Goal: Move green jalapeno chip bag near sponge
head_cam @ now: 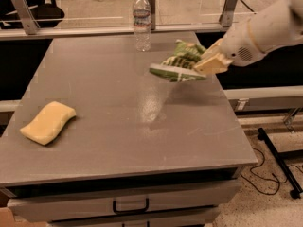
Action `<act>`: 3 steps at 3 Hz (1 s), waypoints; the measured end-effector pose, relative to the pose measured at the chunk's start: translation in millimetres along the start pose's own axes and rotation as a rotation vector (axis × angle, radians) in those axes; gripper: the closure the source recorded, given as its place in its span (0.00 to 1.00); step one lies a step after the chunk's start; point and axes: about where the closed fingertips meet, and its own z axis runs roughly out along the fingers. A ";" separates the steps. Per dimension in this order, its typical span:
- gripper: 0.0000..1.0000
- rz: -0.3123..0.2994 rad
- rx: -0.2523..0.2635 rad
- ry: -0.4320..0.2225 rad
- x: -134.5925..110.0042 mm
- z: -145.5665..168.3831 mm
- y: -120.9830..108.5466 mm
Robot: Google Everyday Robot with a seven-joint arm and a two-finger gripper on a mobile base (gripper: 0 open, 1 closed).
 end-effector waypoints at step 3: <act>1.00 -0.207 -0.106 -0.039 -42.9 48.6 63.1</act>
Offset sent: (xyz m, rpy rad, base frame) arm -0.0160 0.0489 -0.0124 -0.0246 -0.0271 0.1328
